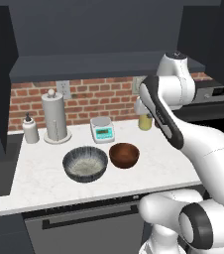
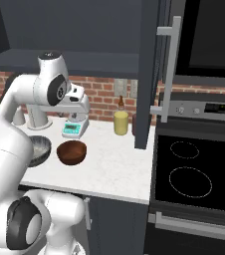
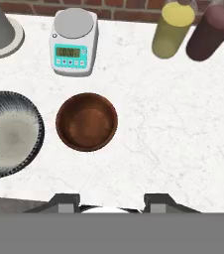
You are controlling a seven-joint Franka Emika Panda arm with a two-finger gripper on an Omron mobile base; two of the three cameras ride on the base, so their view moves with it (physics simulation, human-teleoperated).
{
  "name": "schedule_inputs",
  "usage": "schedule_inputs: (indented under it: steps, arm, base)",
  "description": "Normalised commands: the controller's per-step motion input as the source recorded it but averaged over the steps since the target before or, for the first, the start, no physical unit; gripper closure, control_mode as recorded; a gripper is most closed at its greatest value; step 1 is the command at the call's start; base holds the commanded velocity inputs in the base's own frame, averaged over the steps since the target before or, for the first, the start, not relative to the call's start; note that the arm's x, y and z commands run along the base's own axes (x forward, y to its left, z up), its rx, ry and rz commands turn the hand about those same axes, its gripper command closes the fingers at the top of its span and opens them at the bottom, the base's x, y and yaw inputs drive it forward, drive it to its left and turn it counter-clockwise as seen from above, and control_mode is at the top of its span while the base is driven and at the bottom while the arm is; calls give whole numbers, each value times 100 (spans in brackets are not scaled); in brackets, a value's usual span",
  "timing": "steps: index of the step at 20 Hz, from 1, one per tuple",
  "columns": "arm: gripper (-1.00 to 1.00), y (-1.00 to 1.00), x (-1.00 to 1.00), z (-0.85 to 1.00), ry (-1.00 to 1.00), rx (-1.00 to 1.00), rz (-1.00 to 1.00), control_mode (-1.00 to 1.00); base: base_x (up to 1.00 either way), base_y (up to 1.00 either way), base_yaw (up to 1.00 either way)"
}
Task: Pick up the bowls on the counter and stack them on top of one another in the open cabinet. Place the smaller bowl on top of the larger bowl.
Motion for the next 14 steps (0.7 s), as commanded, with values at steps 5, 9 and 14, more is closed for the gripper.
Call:
schedule_inputs:
  steps: [5,9,14]
  arm:
    - [-100,-9,-12,-29,9,2,-2,-100]
    - [-100,11,0,-90,33,7,-14,-100]
    - [-100,10,19,-100,35,9,-11,-100]
  base:
    - [0,0,0]
    - [0,0,0]
    - [0,0,0]
